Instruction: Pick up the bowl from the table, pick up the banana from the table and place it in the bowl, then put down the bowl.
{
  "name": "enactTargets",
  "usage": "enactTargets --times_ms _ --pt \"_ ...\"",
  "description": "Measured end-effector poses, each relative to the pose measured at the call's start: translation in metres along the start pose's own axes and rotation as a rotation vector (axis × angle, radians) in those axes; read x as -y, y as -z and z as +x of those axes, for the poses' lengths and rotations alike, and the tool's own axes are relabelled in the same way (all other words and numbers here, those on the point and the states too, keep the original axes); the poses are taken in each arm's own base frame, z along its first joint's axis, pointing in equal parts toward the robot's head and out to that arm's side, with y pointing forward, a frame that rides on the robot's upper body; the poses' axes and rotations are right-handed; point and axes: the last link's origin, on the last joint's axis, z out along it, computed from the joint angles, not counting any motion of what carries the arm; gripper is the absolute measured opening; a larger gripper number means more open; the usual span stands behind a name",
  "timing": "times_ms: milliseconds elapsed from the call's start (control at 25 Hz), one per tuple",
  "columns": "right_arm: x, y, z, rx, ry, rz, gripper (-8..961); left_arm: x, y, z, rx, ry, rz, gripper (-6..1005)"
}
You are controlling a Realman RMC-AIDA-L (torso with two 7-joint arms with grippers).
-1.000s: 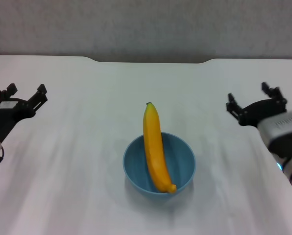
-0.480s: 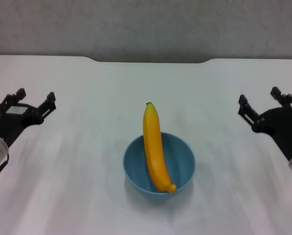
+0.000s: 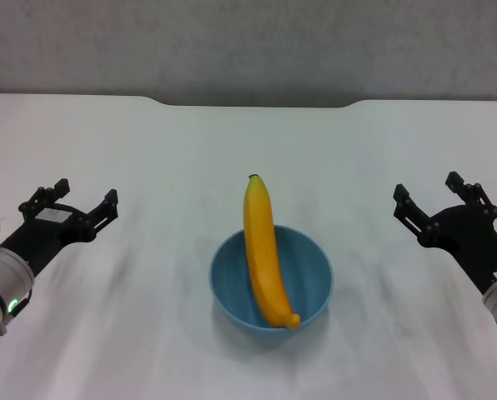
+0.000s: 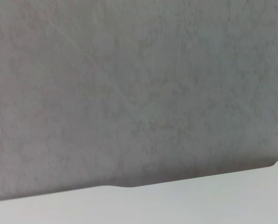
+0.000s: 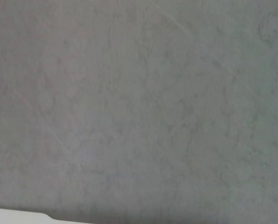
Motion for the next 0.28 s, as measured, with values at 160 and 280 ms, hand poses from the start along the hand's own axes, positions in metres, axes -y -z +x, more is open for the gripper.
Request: enactTargets --times_ms 160,280 --pt "0.0004 -0.0002 -0.0001 0.000 0.001 0.000 883 0.0049 -0.0008 0.0033 -0.014 0.059 0.020 860" --pt "-0.0001 -0.0005 0.0001 -0.002 -0.007 0.000 883 0.0039 -0.0016 0.0035 -0.012 0.054 0.017 860"
